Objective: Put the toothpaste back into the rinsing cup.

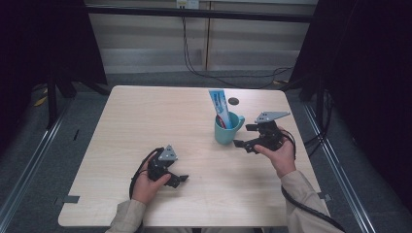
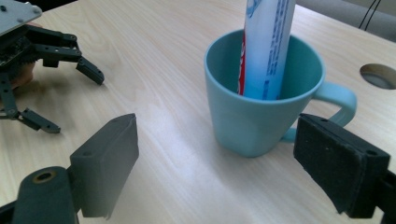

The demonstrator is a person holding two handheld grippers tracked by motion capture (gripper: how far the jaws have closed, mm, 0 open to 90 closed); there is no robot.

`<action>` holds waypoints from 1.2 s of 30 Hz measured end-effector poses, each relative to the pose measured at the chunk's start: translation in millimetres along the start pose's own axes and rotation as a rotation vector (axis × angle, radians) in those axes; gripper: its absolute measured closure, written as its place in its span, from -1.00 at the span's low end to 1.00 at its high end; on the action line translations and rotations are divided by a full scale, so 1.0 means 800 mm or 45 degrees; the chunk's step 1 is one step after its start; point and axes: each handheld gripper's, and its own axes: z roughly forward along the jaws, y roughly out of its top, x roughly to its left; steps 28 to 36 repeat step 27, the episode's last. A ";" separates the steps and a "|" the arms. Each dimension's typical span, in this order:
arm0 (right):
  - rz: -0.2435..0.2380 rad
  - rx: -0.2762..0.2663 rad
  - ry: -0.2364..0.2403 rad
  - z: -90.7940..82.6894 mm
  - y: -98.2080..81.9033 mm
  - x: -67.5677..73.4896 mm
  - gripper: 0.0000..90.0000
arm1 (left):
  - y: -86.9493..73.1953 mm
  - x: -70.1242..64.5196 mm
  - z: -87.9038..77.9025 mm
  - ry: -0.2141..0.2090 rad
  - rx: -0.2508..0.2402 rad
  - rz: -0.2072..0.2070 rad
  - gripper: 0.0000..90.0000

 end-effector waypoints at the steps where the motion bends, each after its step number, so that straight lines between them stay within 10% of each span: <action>1: 0.004 0.001 0.001 0.000 -0.003 0.000 -0.69 | 0.000 0.000 0.000 0.000 0.000 0.000 -0.80; 27: 0.063 0.101 -0.010 0.023 -0.095 0.010 -0.69 | 0.000 0.000 0.000 0.000 -0.001 0.000 -0.80; 36: 0.063 0.101 -0.010 0.023 -0.095 0.010 -0.69 | 0.000 0.000 0.000 0.000 -0.001 0.000 -0.80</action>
